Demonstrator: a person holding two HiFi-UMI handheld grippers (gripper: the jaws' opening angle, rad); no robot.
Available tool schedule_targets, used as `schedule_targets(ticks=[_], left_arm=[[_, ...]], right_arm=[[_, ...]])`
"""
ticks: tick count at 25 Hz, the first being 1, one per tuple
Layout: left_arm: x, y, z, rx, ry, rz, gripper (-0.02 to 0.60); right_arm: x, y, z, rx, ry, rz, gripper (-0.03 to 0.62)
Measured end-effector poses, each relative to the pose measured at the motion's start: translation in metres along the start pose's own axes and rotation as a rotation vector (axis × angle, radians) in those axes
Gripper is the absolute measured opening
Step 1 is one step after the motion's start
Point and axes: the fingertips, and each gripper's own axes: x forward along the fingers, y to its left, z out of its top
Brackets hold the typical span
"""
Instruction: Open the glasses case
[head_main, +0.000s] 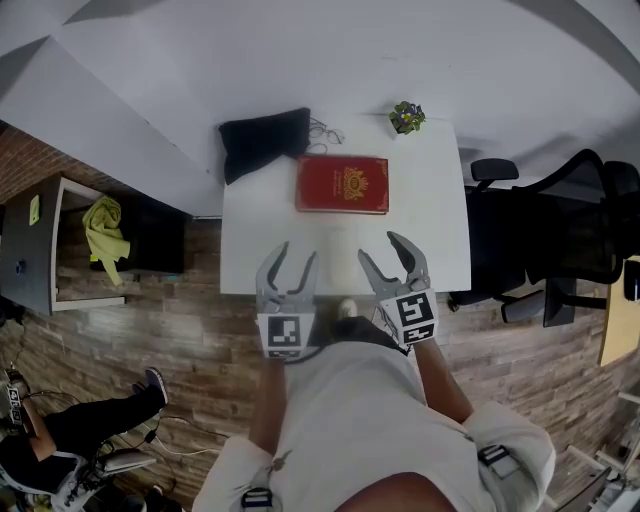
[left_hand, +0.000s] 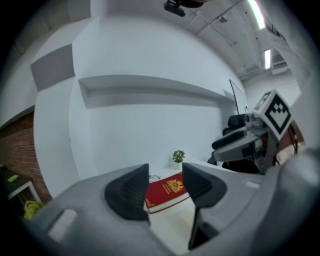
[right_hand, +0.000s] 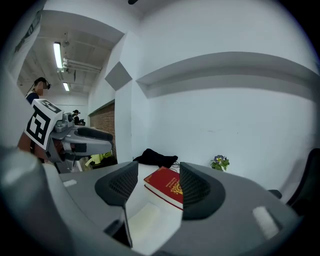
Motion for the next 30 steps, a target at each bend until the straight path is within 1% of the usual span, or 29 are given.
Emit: schedule_targets(ticks=[5, 9, 15, 21, 25, 30], left_arm=[[0.015, 0.001, -0.007, 0.016, 0.027, -0.026, 0.208], [0.030, 0.004, -0.016, 0.014, 0.039, -0.070, 0.209], [0.060, 0.004, -0.029, 0.022, 0.056, -0.186, 0.207], [0.084, 0.002, -0.047, 0.037, 0.085, -0.304, 0.207], [0.098, 0.000, -0.059, 0.053, 0.102, -0.367, 0.207], [0.109, -0.004, -0.074, 0.072, 0.129, -0.431, 0.207]], right_arm=[[0.006, -0.010, -0.009, 0.026, 0.023, -0.016, 0.256], [0.014, -0.014, -0.017, 0.045, 0.047, -0.047, 0.256], [0.021, -0.019, -0.022, 0.074, 0.081, -0.129, 0.256], [0.030, -0.019, -0.039, 0.113, 0.131, -0.191, 0.256], [0.033, -0.020, -0.055, 0.139, 0.173, -0.237, 0.256], [0.038, -0.020, -0.074, 0.160, 0.222, -0.269, 0.256]])
